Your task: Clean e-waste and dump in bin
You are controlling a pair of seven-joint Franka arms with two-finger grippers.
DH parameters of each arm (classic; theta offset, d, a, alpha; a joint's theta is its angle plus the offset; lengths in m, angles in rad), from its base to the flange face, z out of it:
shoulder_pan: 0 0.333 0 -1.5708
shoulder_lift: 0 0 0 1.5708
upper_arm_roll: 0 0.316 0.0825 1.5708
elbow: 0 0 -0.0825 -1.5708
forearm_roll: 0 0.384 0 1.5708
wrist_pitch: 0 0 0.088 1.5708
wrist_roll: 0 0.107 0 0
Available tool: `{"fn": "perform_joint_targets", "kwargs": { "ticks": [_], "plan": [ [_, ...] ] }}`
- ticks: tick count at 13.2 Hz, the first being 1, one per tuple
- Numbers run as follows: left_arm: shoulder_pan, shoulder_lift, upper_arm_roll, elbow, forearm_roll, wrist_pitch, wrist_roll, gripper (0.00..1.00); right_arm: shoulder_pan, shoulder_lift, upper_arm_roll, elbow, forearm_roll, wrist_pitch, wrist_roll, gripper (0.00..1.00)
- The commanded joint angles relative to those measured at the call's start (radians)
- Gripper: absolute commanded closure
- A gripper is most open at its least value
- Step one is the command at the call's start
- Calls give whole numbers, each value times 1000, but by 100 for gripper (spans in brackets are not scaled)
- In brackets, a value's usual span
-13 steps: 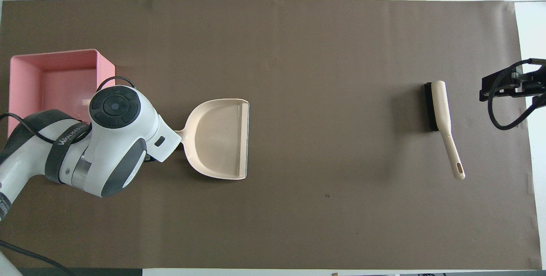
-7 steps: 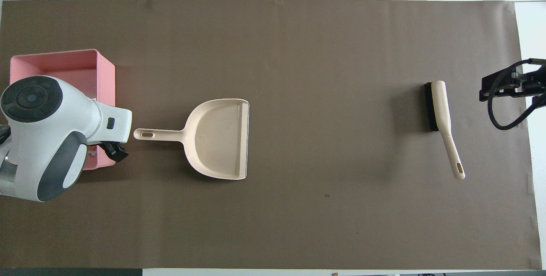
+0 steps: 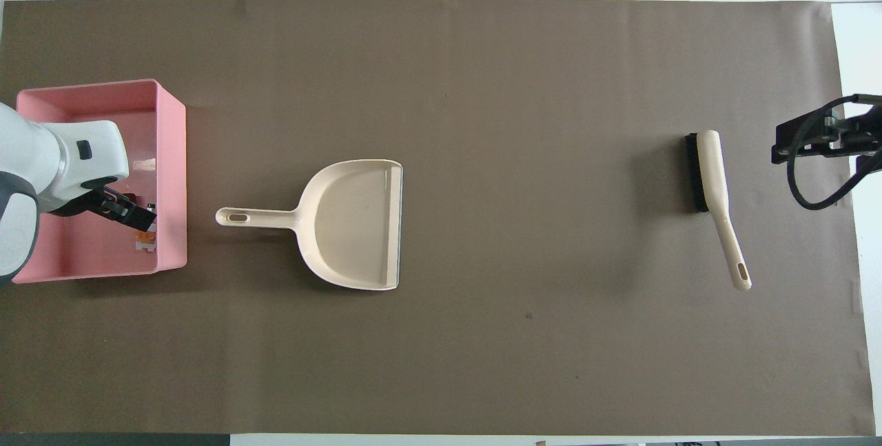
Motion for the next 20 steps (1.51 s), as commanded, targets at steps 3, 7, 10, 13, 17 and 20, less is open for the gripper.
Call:
{"fn": "perform_joint_targets", "kwargs": {
  "ticks": [3,7,10,13,17,20],
  "plan": [
    [57,112,-6,302,-138,-172,-174,2,-8,-28,3,-35,16,8,9,0],
    [120,65,-6,336,-137,-267,-187,2,-8,-28,3,-38,18,10,9,0],
    [163,-13,-5,278,-132,-311,-203,2,-8,-28,3,-39,18,10,9,0],
    [178,-47,-5,224,-132,-282,-224,2,-9,-29,3,-39,18,10,9,0],
    [163,1,-15,286,-140,-242,-289,2,-11,-28,3,-39,18,10,11,0],
    [157,34,-15,320,-137,-246,-286,2,-12,-28,3,-39,18,11,9,0]
  ]
}}
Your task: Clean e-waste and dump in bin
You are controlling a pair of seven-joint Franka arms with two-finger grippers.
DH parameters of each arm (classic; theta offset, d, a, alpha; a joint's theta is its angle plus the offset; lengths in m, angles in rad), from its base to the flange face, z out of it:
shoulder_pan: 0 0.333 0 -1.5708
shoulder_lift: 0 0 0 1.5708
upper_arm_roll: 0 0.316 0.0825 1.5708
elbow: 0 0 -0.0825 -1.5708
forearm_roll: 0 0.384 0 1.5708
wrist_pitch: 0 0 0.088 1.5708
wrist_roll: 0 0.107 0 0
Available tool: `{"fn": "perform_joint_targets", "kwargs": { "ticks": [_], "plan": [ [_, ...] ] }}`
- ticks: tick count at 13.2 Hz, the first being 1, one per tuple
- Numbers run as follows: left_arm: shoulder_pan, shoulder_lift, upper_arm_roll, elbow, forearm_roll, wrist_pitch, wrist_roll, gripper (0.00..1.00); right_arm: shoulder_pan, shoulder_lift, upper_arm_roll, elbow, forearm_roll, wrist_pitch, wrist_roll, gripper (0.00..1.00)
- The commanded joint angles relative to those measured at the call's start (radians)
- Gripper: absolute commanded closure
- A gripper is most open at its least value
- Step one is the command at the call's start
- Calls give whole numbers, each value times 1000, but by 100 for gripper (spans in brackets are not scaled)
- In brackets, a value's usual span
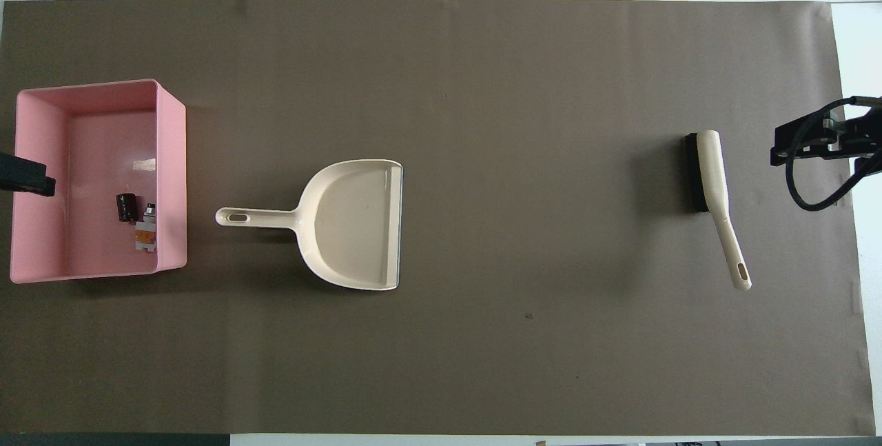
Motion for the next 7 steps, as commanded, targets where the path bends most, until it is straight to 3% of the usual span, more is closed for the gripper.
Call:
{"fn": "perform_joint_targets", "kwargs": {
  "ticks": [1,7],
  "plan": [
    [-6,26,4,29,-12,-8,-10,2,-13,-25,3,-29,17,13,9,0],
    [-11,14,4,3,-9,-28,-13,2,-13,-25,3,-31,17,13,11,0]
  ]
}}
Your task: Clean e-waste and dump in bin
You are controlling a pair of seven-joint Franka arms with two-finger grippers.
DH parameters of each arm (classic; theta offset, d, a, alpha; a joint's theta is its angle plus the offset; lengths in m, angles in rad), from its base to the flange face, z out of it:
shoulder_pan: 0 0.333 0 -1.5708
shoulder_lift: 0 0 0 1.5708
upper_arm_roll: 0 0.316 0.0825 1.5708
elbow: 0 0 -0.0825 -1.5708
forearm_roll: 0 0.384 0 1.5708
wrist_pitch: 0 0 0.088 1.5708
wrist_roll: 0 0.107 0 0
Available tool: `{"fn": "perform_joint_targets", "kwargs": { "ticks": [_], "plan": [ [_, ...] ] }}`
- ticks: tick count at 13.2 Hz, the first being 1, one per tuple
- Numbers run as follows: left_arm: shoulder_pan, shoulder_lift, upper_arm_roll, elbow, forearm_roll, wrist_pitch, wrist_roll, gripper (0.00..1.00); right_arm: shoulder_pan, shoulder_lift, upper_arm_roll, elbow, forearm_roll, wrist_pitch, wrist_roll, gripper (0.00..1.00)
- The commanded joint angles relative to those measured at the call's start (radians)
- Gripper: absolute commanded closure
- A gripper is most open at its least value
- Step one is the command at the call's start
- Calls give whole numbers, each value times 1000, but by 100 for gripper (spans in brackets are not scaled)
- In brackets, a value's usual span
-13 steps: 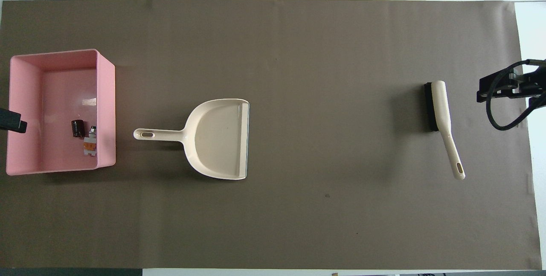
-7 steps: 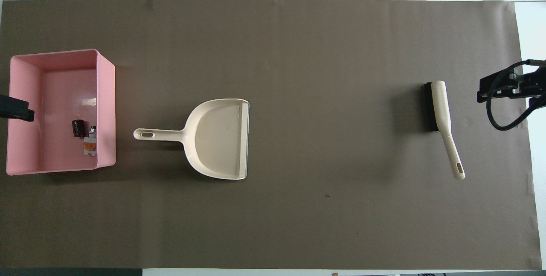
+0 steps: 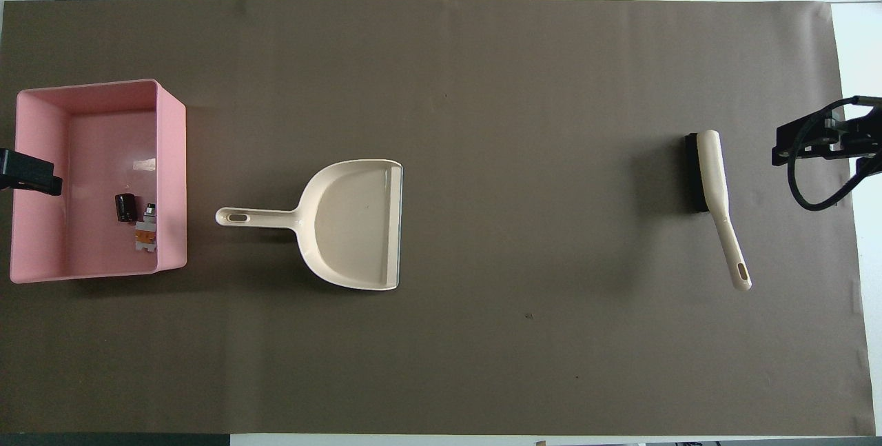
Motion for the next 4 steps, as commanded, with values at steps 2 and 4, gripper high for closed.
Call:
{"fn": "perform_joint_targets", "kwargs": {
  "ticks": [2,4],
  "plan": [
    [-13,-4,2,-4,-9,-17,-19,2,-10,-25,4,-29,17,13,13,0],
    [-25,-6,2,-5,-9,-20,-21,2,-10,-25,4,-29,17,13,13,0]
  ]
}}
